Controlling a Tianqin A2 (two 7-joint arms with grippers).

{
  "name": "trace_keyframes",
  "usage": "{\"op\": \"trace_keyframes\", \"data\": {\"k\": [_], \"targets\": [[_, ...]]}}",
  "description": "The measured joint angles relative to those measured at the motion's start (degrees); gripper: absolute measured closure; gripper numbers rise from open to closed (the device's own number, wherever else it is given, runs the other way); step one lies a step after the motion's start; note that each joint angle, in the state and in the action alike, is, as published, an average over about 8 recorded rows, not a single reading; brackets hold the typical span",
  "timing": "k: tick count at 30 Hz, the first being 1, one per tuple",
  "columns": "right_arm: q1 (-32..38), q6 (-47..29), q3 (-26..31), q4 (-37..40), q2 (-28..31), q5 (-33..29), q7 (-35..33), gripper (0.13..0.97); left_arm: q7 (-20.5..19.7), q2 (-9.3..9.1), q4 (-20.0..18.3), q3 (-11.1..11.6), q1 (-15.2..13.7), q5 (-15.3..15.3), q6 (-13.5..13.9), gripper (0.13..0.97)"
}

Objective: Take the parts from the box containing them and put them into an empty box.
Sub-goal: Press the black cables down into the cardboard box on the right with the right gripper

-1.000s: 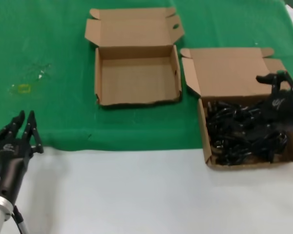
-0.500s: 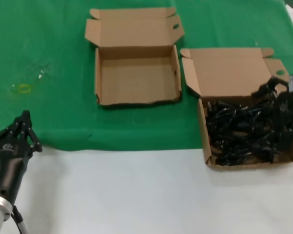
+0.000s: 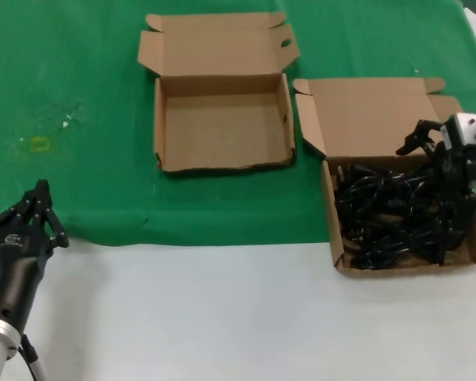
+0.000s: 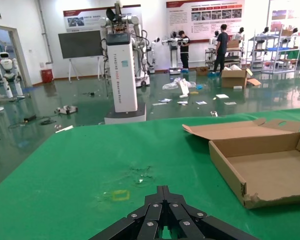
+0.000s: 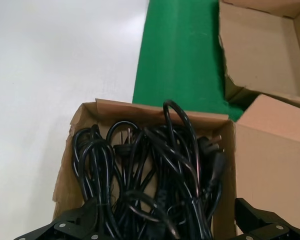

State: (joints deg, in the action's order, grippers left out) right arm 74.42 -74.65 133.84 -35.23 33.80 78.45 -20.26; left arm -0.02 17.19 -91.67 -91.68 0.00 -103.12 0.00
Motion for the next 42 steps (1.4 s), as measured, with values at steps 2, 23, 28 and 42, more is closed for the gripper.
{"op": "trace_keyframes", "data": {"k": [2,23,28,42], "targets": [[0.65,-0.25,-0.15,1.59,-1.12,-0.66,-1.10,0.129,0.00,0.00,0.00,0.00,0.00,0.00,0.00,0.953],[1.52,-2.35,-2.22,3.60,-2.66,-5.69,-2.88,0.213,0.00,0.00,0.00,0.00,0.00,0.00,0.00,0.953],[1.03,-2.51,-2.67,2.66,-2.36,-6.44,-2.41,0.268,0.00,0.00,0.00,0.00,0.00,0.00,0.00,0.953],[1.54,-2.70,-3.54,1.87,-2.48,-8.02,-1.86,0.574,0.00,0.00,0.00,0.00,0.00,0.00,0.00,0.953]]}}
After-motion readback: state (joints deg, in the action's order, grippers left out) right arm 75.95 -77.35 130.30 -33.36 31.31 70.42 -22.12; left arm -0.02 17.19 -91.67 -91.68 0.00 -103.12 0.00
